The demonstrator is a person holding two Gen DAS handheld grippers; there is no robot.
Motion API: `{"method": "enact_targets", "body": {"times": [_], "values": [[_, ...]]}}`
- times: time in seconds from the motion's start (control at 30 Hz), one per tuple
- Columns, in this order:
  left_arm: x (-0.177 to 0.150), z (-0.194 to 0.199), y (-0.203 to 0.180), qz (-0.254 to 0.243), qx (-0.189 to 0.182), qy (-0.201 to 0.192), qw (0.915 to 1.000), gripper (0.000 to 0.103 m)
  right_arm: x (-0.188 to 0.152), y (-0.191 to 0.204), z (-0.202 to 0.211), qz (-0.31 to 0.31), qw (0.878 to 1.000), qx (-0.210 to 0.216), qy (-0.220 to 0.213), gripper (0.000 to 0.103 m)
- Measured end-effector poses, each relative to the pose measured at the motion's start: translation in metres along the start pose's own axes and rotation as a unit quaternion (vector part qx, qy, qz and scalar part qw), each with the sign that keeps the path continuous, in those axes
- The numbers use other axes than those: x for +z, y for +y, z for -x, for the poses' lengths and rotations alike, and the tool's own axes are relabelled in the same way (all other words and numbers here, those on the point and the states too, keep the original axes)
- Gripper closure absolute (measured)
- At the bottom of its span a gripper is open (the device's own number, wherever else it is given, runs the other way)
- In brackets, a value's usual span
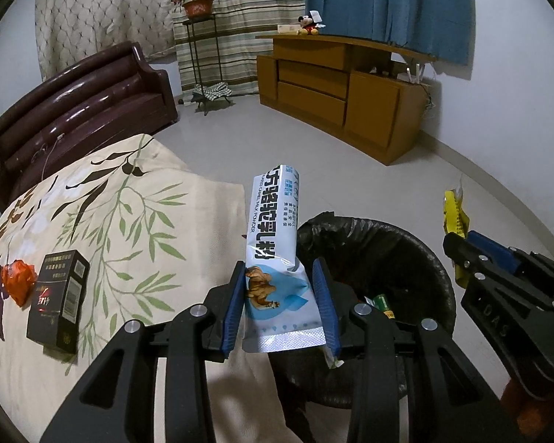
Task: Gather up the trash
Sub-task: 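Open both grippers over the bin to drop the packet and tube, then return both grippers over the bed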
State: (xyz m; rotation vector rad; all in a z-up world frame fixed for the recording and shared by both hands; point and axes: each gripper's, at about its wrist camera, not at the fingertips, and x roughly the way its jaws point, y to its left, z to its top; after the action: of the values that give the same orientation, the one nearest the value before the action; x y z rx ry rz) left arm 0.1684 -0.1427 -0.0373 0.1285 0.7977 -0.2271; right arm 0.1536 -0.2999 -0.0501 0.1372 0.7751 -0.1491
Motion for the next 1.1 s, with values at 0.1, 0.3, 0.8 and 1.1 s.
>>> {"method": "enact_targets", "body": {"times": [0.1, 0.3, 0.8, 1.1], "values": [[0.001, -0.002, -0.001, 0.001, 0.000, 0.005, 1.0000, 0.063, 0.000, 0.001, -0.004, -0.002, 1.000, -0.001, 0.004, 0.080], [0.000, 0.001, 0.000, 0.004, 0.000, 0.000, 1.0000, 0.045, 0.001, 0.002, -0.007, -0.005, 1.000, -0.005, 0.002, 0.060], [-0.003, 0.016, 0.012, 0.011, -0.003, -0.012, 0.9999, 0.035, -0.002, 0.005, 0.003, -0.014, 1.000, -0.014, -0.007, 0.034], [-0.007, 0.034, 0.036, 0.025, 0.012, -0.023, 0.9994, 0.033, -0.005, 0.020, 0.015, -0.009, 1.000, -0.010, -0.013, 0.028]]}}
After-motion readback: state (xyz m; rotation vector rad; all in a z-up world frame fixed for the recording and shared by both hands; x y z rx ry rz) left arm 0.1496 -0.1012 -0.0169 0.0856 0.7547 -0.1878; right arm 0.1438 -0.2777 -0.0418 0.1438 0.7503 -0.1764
